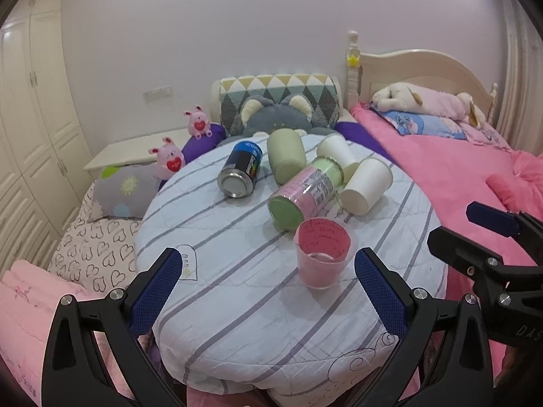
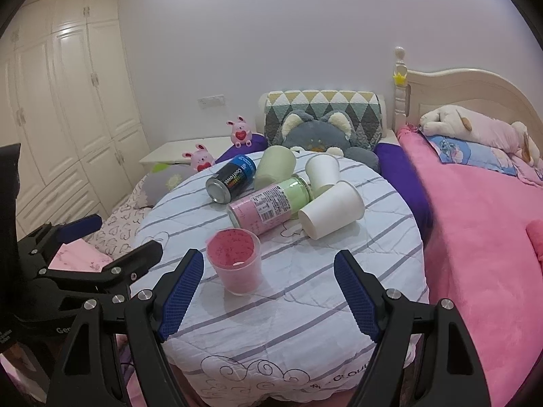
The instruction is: Flip cup upright
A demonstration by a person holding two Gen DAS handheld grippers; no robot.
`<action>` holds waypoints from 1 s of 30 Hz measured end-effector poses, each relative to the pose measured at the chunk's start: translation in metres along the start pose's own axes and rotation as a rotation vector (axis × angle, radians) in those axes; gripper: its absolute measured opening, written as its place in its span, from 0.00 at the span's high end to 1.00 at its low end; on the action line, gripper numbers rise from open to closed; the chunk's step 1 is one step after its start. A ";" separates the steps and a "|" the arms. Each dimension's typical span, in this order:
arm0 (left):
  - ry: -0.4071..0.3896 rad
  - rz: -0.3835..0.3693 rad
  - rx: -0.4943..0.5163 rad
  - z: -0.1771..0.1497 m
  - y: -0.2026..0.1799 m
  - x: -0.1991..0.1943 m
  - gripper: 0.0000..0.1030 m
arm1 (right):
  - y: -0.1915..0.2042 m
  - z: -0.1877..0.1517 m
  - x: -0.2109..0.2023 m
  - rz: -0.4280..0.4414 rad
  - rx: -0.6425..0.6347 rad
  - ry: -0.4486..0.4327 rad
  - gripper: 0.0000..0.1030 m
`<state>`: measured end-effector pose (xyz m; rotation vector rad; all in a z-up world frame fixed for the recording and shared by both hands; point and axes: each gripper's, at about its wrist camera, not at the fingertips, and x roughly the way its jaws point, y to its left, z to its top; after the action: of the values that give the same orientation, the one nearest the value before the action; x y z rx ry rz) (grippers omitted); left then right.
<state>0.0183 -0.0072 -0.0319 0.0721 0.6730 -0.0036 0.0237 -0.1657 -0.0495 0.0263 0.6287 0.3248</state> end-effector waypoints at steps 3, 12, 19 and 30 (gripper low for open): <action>0.019 0.004 -0.002 -0.001 0.000 0.007 0.00 | -0.003 -0.001 0.004 -0.001 0.006 0.012 0.22; 0.047 0.005 -0.002 -0.003 0.001 0.021 0.00 | -0.005 -0.003 0.014 0.003 0.008 0.035 0.22; 0.042 0.003 0.002 -0.004 0.000 0.025 0.00 | -0.005 -0.004 0.016 -0.002 0.004 0.042 0.22; 0.023 0.005 0.003 -0.006 0.001 0.024 0.00 | 0.002 -0.003 0.017 -0.001 -0.014 0.049 0.22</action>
<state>0.0333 -0.0053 -0.0515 0.0771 0.6959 0.0011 0.0338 -0.1585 -0.0612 0.0051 0.6747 0.3297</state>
